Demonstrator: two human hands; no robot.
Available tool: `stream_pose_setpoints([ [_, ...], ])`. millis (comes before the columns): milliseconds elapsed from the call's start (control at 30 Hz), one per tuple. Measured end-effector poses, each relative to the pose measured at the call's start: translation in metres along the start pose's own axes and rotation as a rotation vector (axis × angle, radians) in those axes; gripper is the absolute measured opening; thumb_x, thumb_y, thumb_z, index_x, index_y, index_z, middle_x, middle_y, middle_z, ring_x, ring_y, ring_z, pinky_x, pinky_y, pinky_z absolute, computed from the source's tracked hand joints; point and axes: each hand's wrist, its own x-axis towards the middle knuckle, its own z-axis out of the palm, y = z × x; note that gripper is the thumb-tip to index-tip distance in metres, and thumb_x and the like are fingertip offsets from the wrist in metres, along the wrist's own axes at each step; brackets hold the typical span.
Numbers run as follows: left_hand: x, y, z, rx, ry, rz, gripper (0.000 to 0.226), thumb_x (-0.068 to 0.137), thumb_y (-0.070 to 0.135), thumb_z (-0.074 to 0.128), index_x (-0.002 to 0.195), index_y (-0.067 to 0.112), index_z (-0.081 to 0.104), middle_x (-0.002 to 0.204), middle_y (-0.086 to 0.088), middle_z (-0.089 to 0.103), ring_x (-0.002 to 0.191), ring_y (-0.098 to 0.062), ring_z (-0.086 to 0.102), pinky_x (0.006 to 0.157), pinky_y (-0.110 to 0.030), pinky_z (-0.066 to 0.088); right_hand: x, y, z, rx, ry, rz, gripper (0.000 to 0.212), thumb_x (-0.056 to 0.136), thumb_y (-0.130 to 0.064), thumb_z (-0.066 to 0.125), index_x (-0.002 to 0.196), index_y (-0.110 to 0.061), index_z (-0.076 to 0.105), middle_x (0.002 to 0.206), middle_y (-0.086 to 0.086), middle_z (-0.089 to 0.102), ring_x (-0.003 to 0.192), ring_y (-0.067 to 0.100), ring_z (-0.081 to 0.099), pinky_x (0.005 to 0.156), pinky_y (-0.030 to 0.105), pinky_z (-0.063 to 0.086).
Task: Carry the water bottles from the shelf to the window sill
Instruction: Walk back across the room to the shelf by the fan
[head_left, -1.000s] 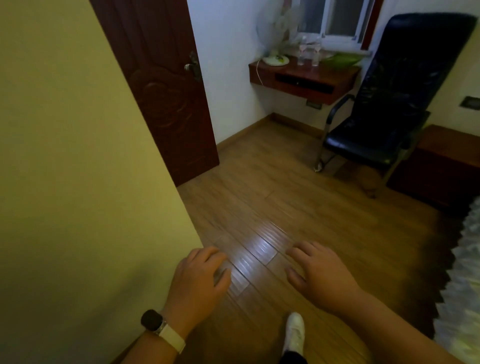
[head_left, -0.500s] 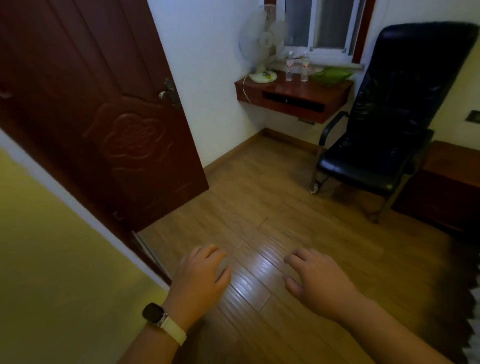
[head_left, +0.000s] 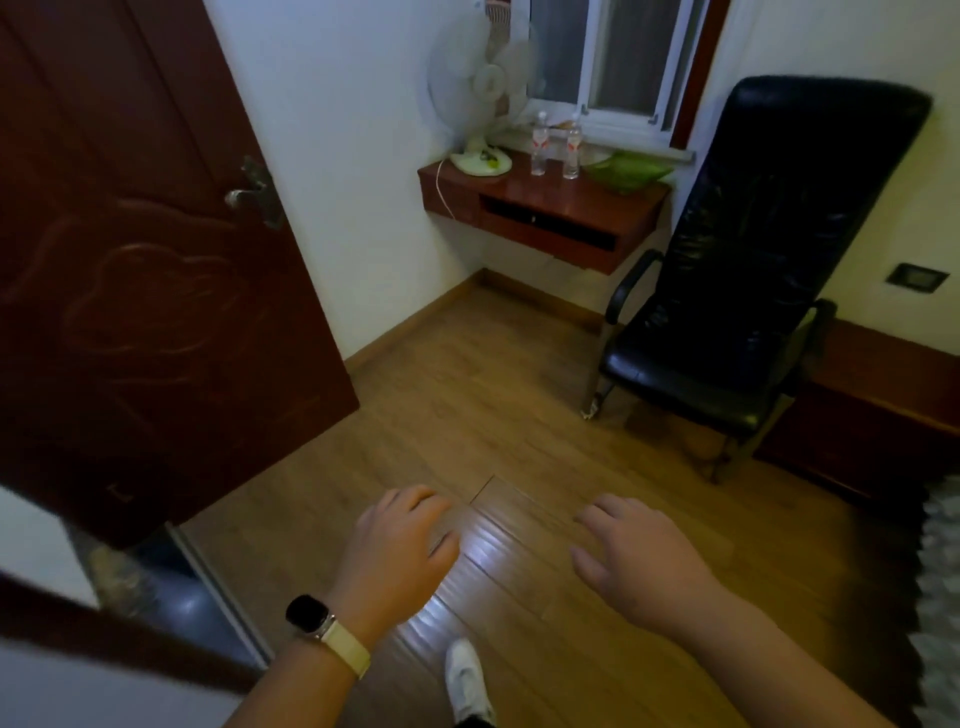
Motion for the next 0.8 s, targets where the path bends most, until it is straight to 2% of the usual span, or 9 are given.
stream_pose_setpoints([
  [133,0.091,-0.033,-0.011,-0.012,-0.004,0.019,0.041,0.095,0.042,0.055,0.132,0.026,0.058,0.133,0.010,0.056,0.127,-0.011,0.047,0.103,-0.033,0.037,0.086,0.007,-0.016,-0.048,0.042,0.039,0.042,0.092,-0.056,0.043,0.126,-0.036,0.055,0.119,-0.014,0.058,0.106,0.007,0.055,0.087,0.025,0.045],
  [300,0.186,-0.070,-0.036,0.013,0.006,0.066,0.043,0.095,0.048,0.051,0.134,0.030,0.056,0.136,0.011,0.055,0.128,-0.008,0.045,0.105,-0.031,0.036,0.185,0.004,-0.039,-0.086,0.122,0.115,0.052,0.082,-0.062,0.034,0.121,-0.037,0.059,0.112,-0.016,0.063,0.099,0.004,0.060,0.079,0.022,0.052],
  [467,0.257,-0.093,-0.048,0.058,-0.028,0.081,0.044,0.095,0.049,0.050,0.134,0.030,0.056,0.138,0.010,0.054,0.130,-0.011,0.045,0.106,-0.035,0.038,0.248,0.010,-0.050,-0.048,0.123,0.179,0.051,0.080,-0.061,0.035,0.115,-0.036,0.063,0.103,-0.017,0.065,0.090,0.002,0.062,0.070,0.019,0.049],
  [600,0.304,-0.111,-0.042,0.082,-0.067,0.063,0.047,0.095,0.052,0.048,0.137,0.032,0.052,0.141,0.011,0.051,0.133,-0.011,0.042,0.108,-0.035,0.036,0.299,0.028,-0.046,-0.040,0.106,0.183,0.050,0.083,-0.061,0.040,0.122,-0.036,0.060,0.112,-0.017,0.063,0.100,0.003,0.059,0.080,0.021,0.048],
  [733,0.360,-0.127,-0.032,0.100,-0.087,0.027,0.049,0.095,0.054,0.047,0.139,0.034,0.049,0.143,0.013,0.048,0.135,-0.009,0.039,0.109,-0.034,0.033,0.363,0.053,-0.042,-0.002,0.079,0.145,0.058,0.081,-0.063,0.031,0.126,-0.037,0.056,0.117,-0.017,0.060,0.105,0.005,0.057,0.085,0.024,0.049],
  [800,0.392,-0.134,-0.027,0.110,-0.090,0.011,0.050,0.095,0.054,0.047,0.140,0.034,0.049,0.144,0.012,0.048,0.135,-0.009,0.039,0.110,-0.034,0.033,0.400,0.068,-0.042,0.025,0.066,0.117,0.056,0.083,-0.063,0.034,0.128,-0.036,0.055,0.119,-0.016,0.059,0.107,0.006,0.056,0.087,0.026,0.049],
])
